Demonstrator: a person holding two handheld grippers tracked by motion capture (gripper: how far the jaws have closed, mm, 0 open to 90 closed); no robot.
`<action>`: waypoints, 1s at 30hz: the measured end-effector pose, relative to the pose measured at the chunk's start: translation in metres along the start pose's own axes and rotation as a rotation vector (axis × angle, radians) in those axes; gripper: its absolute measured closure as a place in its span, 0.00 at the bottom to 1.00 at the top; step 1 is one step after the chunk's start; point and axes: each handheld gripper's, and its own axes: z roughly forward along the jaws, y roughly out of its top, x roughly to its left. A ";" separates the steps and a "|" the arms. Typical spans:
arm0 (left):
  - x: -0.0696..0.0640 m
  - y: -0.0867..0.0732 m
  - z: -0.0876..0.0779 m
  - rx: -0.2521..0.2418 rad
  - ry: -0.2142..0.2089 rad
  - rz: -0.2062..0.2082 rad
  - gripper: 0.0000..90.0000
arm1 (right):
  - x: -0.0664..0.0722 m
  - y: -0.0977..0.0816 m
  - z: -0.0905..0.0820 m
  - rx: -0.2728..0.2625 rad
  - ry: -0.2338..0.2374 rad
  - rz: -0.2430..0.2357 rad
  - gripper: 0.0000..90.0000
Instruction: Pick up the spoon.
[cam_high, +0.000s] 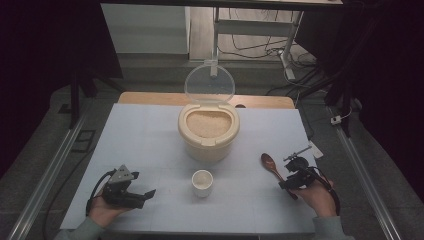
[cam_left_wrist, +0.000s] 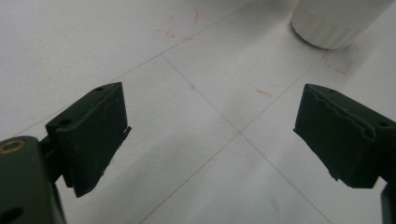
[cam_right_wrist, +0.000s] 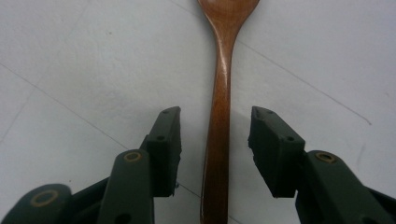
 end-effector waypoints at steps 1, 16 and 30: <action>0.000 0.000 0.000 0.001 0.000 0.001 0.10 | 0.000 0.000 0.000 0.000 0.000 0.000 0.64; -0.001 0.000 0.001 0.005 0.002 0.008 0.10 | 0.001 0.001 0.009 0.031 -0.011 0.009 0.88; -0.001 -0.001 0.000 0.006 0.004 0.010 0.10 | 0.001 0.002 -0.011 -0.083 0.045 -0.020 0.88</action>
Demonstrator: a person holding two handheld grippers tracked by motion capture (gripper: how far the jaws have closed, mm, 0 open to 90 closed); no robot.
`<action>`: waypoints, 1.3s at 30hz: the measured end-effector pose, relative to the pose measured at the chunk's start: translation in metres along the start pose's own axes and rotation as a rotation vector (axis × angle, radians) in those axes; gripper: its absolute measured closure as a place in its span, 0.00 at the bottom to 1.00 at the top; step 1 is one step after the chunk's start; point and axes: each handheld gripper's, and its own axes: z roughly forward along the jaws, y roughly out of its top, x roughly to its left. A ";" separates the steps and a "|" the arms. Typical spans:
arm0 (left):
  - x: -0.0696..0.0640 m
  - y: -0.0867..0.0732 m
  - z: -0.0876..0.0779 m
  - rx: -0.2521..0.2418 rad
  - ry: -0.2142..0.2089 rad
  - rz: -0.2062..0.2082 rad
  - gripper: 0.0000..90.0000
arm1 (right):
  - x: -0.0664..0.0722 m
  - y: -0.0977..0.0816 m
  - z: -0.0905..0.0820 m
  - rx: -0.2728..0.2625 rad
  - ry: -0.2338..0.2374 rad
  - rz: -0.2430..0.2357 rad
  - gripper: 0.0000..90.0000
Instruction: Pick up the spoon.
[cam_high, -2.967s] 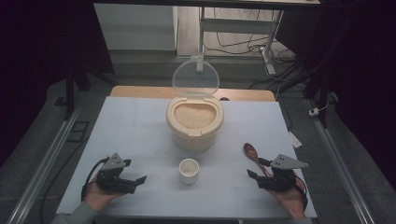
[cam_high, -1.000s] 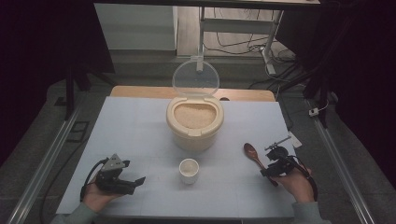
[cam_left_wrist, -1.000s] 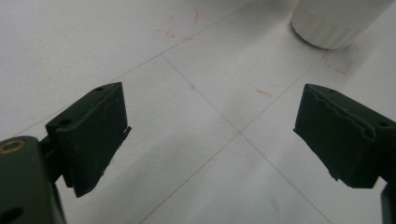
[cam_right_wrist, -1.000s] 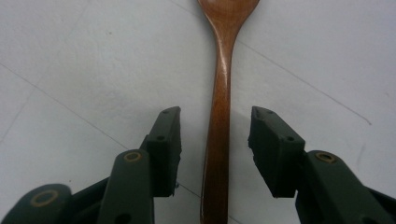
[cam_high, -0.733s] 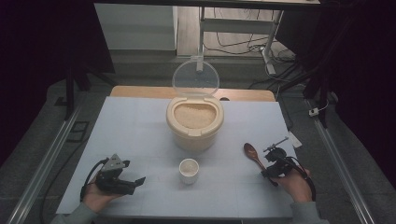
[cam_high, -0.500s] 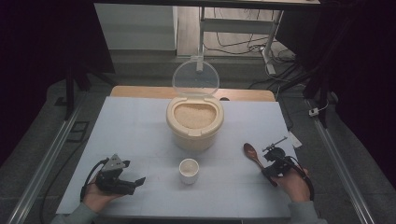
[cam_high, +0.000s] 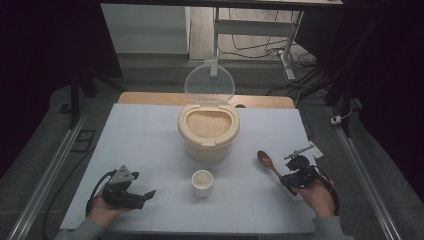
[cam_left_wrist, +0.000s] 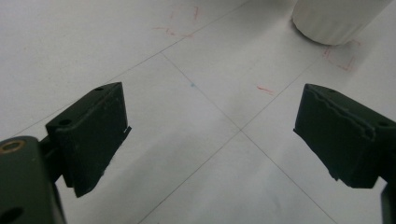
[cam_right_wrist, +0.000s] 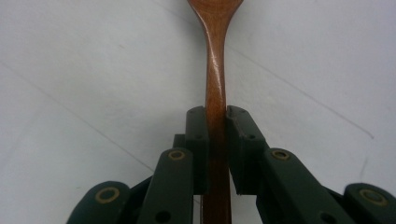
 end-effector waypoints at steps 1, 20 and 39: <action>0.000 0.000 0.000 0.001 0.000 0.001 0.10 | 0.000 0.000 0.000 0.000 0.000 0.000 0.88; 0.000 0.000 0.001 0.006 0.003 0.008 0.10 | 0.029 0.011 -0.037 -0.178 0.199 -0.174 0.88; 0.000 0.000 0.002 0.009 0.003 0.007 0.10 | 0.062 0.023 -0.041 -0.195 0.239 -0.326 0.88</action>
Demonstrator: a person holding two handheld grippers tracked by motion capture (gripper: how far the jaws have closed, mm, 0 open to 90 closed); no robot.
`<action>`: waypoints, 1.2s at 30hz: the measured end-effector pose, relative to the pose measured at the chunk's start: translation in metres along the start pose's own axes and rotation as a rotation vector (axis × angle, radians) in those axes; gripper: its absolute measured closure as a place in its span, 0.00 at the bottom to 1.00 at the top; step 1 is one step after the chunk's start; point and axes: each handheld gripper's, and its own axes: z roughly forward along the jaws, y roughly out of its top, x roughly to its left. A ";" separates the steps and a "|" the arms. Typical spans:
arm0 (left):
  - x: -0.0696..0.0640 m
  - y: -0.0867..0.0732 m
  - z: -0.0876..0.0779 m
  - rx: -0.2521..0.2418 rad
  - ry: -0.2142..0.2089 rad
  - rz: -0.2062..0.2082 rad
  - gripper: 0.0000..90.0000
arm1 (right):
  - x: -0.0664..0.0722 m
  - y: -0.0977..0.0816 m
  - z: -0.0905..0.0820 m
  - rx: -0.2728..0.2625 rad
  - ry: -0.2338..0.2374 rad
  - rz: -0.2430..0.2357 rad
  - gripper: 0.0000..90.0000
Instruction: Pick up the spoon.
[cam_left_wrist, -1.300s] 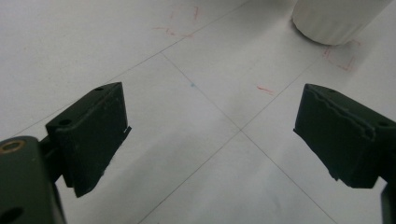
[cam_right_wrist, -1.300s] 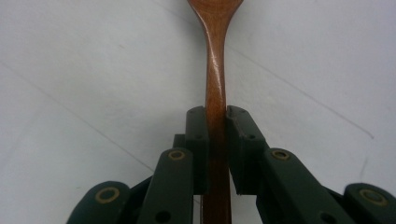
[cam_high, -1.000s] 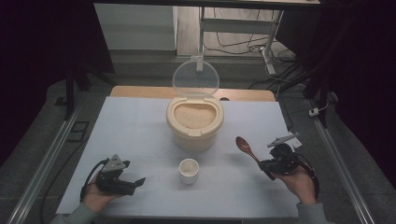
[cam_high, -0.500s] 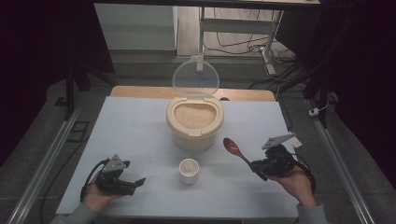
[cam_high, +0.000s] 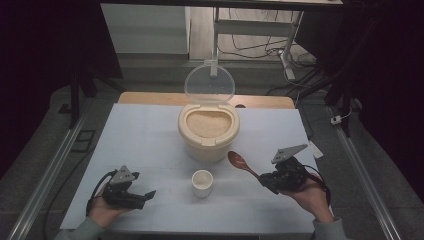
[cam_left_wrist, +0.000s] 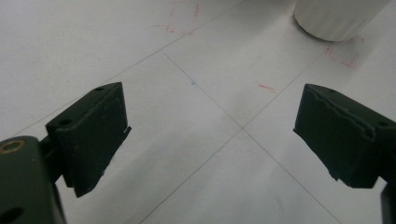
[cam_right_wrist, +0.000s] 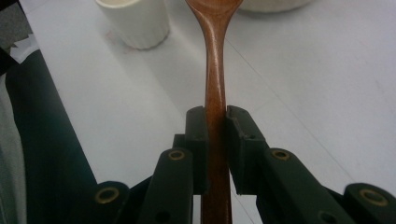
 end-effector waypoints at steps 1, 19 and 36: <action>0.000 0.000 0.000 -0.001 0.001 0.000 0.10 | 0.001 0.002 0.001 -0.002 0.003 -0.008 0.88; -0.001 0.001 0.000 0.000 0.000 0.001 0.10 | 0.020 0.042 0.021 0.007 0.063 -0.161 0.88; -0.003 -0.002 -0.002 0.009 0.021 -0.001 0.11 | 0.037 0.063 0.053 0.001 0.084 -0.262 0.88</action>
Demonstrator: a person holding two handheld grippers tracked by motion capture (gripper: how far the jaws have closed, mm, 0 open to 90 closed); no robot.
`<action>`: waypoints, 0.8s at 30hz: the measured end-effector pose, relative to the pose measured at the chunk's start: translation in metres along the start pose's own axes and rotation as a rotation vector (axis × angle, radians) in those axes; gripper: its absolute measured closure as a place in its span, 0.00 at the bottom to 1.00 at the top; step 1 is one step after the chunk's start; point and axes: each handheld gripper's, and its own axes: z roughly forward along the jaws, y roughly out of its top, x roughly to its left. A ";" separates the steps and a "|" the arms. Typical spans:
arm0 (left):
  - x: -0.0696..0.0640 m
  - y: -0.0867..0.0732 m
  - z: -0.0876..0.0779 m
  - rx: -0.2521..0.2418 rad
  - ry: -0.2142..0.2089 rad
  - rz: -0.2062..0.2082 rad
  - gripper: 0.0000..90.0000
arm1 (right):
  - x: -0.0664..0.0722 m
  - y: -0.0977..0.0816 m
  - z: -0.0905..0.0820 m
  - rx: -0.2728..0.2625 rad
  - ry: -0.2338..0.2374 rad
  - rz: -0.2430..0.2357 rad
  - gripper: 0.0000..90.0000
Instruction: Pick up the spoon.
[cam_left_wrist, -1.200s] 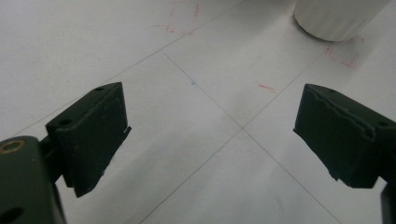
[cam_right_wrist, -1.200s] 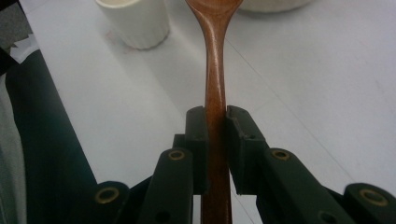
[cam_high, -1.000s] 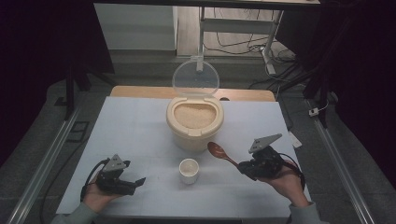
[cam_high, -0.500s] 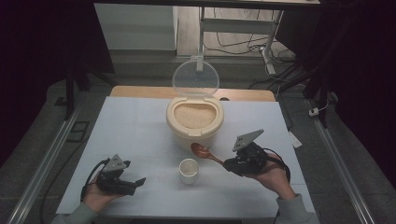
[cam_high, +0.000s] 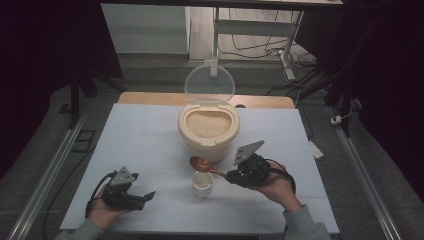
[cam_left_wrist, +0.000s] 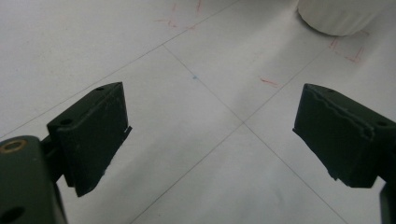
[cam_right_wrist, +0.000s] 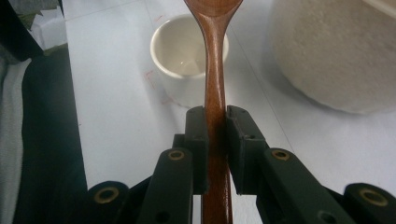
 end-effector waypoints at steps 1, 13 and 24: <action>0.000 0.000 0.000 -0.001 0.000 0.000 0.11 | 0.000 0.000 0.000 0.000 0.000 0.000 0.88; 0.000 0.001 -0.002 -0.008 -0.007 0.003 0.11 | 0.004 0.001 0.005 0.016 -0.003 -0.017 0.88; -0.014 0.032 -0.023 -0.082 -0.058 0.068 0.12 | 0.007 0.004 0.004 0.007 -0.005 -0.035 0.88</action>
